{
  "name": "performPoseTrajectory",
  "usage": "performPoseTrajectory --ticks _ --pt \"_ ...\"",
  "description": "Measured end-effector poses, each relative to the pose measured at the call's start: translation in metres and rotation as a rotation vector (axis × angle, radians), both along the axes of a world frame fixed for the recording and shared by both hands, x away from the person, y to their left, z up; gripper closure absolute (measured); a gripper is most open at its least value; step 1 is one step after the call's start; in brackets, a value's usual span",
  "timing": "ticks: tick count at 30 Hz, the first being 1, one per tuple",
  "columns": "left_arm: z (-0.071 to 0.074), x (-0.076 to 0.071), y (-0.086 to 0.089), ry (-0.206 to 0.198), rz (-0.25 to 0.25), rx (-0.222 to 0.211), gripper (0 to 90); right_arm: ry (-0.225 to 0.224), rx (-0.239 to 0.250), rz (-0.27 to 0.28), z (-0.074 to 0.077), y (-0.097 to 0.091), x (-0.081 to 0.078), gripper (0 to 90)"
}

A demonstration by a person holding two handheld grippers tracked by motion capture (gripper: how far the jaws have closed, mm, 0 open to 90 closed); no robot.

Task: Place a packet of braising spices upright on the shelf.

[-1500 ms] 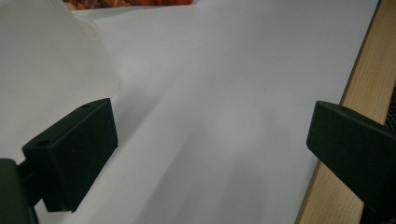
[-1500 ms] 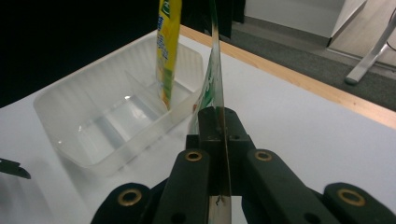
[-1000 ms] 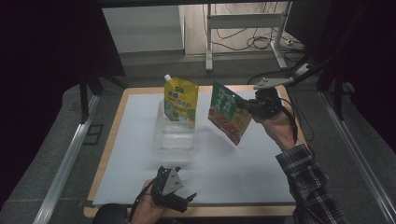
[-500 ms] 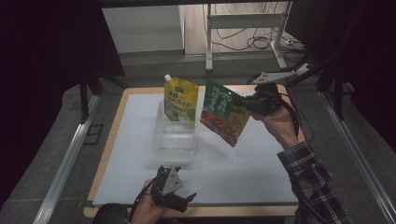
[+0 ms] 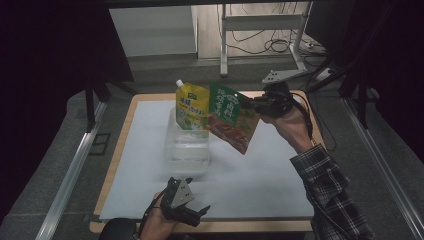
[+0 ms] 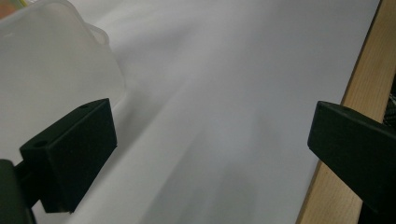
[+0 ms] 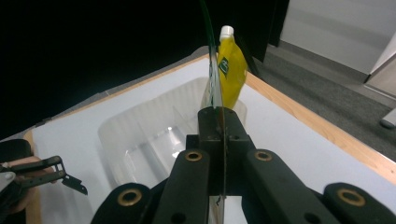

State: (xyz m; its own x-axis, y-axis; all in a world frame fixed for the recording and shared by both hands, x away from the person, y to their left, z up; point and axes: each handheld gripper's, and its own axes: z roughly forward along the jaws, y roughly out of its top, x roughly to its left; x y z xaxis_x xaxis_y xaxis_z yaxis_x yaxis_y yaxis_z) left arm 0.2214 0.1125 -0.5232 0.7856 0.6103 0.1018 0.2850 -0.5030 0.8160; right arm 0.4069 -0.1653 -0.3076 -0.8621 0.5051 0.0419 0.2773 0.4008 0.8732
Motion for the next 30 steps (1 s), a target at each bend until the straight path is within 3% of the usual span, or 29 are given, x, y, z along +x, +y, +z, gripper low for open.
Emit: performPoseTrajectory --ticks 6,30 --pt "0.001 0.0 0.001 0.002 0.001 -0.018 0.6 0.0 0.007 0.024 0.0 0.013 0.004 89.3" --pt "0.002 0.0 0.003 -0.008 0.008 -0.021 0.0 0.004 0.007 0.096 -0.006 0.067 0.025 89.3"
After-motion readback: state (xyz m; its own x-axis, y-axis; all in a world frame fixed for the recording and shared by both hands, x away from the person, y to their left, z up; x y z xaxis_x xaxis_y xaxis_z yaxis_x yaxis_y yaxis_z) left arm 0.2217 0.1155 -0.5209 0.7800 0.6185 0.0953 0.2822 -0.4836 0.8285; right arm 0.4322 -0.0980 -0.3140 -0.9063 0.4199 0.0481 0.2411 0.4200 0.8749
